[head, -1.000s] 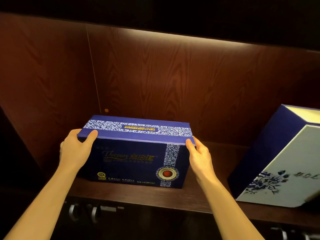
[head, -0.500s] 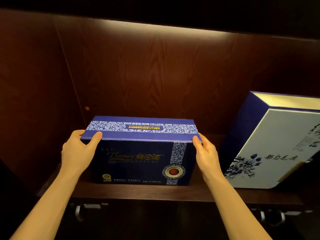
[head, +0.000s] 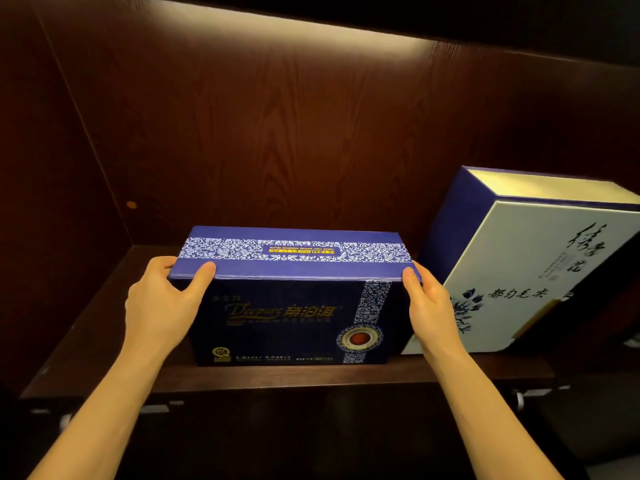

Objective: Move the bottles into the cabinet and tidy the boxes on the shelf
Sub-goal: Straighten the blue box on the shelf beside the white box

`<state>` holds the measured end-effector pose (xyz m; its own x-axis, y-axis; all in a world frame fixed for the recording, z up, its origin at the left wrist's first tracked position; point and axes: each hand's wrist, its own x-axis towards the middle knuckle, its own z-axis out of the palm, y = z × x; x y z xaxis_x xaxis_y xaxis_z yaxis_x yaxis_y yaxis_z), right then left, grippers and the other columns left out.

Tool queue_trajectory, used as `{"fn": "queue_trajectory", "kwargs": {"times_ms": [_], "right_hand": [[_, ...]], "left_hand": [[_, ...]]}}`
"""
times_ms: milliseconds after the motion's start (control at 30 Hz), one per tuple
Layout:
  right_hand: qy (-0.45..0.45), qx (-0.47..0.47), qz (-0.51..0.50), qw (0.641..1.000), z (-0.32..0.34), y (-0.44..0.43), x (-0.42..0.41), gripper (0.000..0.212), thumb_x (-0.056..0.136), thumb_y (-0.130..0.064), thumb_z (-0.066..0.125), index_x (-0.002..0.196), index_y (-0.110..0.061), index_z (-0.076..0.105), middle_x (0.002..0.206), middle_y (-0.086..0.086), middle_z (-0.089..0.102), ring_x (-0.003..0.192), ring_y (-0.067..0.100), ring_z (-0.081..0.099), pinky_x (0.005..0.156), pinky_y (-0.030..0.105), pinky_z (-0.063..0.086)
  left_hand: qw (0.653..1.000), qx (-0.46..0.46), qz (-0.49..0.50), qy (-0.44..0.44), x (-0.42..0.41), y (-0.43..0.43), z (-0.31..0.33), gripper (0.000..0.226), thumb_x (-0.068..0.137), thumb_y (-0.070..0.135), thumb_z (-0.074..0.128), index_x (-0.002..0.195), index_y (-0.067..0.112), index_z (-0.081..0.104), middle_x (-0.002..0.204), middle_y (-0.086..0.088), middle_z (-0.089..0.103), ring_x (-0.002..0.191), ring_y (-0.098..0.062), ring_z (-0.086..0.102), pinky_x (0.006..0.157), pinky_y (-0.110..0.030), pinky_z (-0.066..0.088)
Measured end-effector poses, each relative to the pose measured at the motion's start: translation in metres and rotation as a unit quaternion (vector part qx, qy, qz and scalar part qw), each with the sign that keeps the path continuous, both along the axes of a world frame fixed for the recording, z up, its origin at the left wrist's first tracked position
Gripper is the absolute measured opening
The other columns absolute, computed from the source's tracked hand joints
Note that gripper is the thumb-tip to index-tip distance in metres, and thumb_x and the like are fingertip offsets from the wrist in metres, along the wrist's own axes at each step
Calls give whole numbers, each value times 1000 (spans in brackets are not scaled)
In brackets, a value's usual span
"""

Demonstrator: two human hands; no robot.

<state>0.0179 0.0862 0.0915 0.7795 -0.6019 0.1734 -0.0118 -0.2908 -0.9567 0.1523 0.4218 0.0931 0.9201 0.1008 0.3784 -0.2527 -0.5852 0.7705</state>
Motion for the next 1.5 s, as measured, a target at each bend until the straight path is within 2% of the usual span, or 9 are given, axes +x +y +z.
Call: {"fn": "queue_trajectory", "kwargs": {"times_ms": [267, 400, 500, 600, 900, 1100, 1267, 1400, 1500], "right_hand": [[19, -61, -10, 998, 2, -12, -14, 49, 106, -39, 44, 152, -22, 43, 141, -1, 58, 126, 13, 55, 104, 37, 48], [40, -170, -24, 984, 5, -11, -29, 55, 103, -31, 53, 155, -20, 38, 119, 0, 58, 103, 13, 53, 78, 15, 45], [29, -253, -19, 967, 7, -5, -44, 57, 101, -19, 58, 155, -14, 38, 157, 3, 42, 140, 16, 42, 108, 17, 31], [-11, -296, -19, 955, 11, -4, -53, 57, 99, -14, 61, 152, -12, 41, 163, 0, 29, 143, 2, 24, 106, 4, 16], [-32, -300, 33, 953, 25, -22, -72, 40, 97, -11, 63, 136, -7, 61, 146, 5, 56, 136, 18, 50, 109, 22, 34], [-141, -315, -63, 937, 31, -46, -81, 25, 92, -5, 65, 117, -6, 64, 115, 6, 60, 101, 24, 62, 86, 47, 55], [-146, -196, -266, 932, 26, -124, -93, 58, 90, -23, 68, 137, 1, 44, 142, 25, 37, 127, 41, 44, 105, 57, 42], [-58, -65, -289, 953, 21, -183, -103, 86, 94, -46, 62, 157, -9, 17, 165, 14, 11, 150, 33, 23, 118, 50, 30], [-18, -4, -253, 967, 17, -210, -103, 89, 94, -56, 56, 161, -20, 10, 168, 9, 15, 152, 32, 23, 120, 49, 26]], "left_hand": [[1000, 6, 3, 5, -12, -19, 2, 57, 86, 55, 65, 119, 9, 56, 94, 4, 57, 80, -20, 55, 67, -36, 43], [1000, 6, 14, 0, -18, -25, 1, 60, 86, 58, 63, 120, 9, 57, 94, 4, 59, 80, -20, 56, 68, -36, 42], [1000, 7, 14, 9, -23, -30, 0, 61, 86, 59, 62, 121, 9, 57, 96, 2, 60, 82, -23, 59, 68, -37, 44], [1000, 12, 21, 13, -25, -33, 3, 60, 87, 58, 62, 120, 8, 57, 96, 1, 60, 82, -23, 59, 67, -36, 44], [998, 26, 0, 53, -35, -40, 10, 57, 93, 54, 56, 125, 6, 53, 105, -5, 58, 86, -24, 55, 65, -35, 40], [997, 58, -4, 56, -41, -44, 19, 72, 94, 52, 54, 146, 4, 37, 139, -19, 52, 118, -39, 54, 90, -46, 44], [993, -40, 13, 107, -39, -49, 20, 78, 88, 62, 57, 144, 10, 42, 137, -16, 55, 114, -34, 56, 81, -37, 39], [993, -66, 18, 97, -39, -51, 15, 64, 87, 56, 63, 133, 13, 52, 127, -12, 61, 97, -25, 54, 77, -37, 41], [993, -69, 25, 96, -40, -53, 15, 63, 87, 54, 65, 133, 13, 51, 126, -11, 61, 97, -24, 54, 76, -37, 42]]}}
